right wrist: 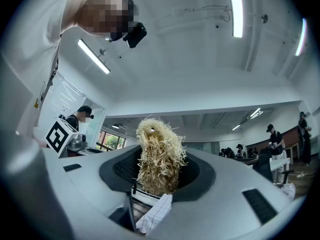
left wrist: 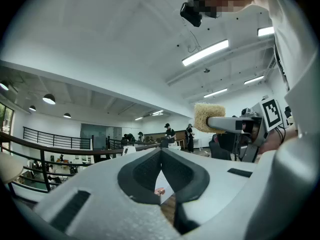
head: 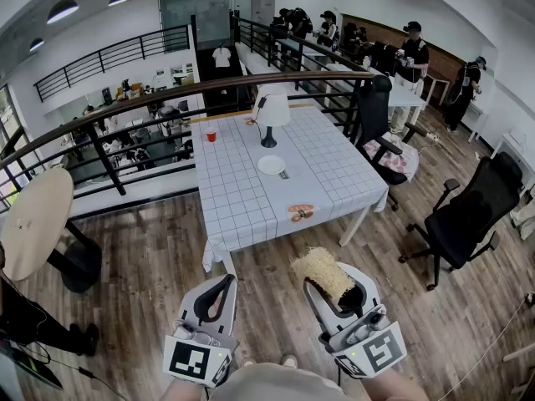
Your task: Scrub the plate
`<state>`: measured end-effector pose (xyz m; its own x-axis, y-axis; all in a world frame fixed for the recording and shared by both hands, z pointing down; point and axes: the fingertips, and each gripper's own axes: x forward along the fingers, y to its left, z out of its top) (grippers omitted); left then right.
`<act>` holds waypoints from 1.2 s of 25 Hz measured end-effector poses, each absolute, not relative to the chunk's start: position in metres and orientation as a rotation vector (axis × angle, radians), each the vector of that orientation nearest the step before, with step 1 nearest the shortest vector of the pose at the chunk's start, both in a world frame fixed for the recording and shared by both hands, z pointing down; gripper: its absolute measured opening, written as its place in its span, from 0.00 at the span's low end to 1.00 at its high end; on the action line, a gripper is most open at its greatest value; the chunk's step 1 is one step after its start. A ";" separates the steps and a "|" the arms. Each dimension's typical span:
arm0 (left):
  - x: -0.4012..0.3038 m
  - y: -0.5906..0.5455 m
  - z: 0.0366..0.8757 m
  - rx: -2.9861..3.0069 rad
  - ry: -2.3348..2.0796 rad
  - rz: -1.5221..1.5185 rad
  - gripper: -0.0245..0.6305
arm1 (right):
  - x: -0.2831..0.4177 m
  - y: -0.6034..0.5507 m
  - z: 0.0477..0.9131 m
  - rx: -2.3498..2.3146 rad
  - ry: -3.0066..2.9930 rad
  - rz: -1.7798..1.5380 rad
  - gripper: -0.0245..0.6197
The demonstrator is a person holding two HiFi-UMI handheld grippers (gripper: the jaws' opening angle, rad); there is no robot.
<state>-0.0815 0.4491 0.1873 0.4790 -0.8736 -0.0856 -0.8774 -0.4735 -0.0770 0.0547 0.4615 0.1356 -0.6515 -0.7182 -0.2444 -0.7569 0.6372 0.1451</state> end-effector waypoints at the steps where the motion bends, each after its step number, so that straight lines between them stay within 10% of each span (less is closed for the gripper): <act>1: -0.079 0.449 0.187 -2.607 1.544 0.055 0.06 | 0.056 0.461 0.136 -1.223 2.694 0.349 0.30; 30: -0.025 0.420 0.194 -2.607 1.532 0.003 0.06 | 0.108 0.425 0.162 -1.221 2.716 0.180 0.30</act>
<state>-0.0249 0.4204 0.1938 0.4885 -0.8704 -0.0611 -0.8706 -0.4817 -0.0999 0.1080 0.4246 0.1618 -0.6545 -0.7310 -0.1928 -0.7501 0.6599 0.0443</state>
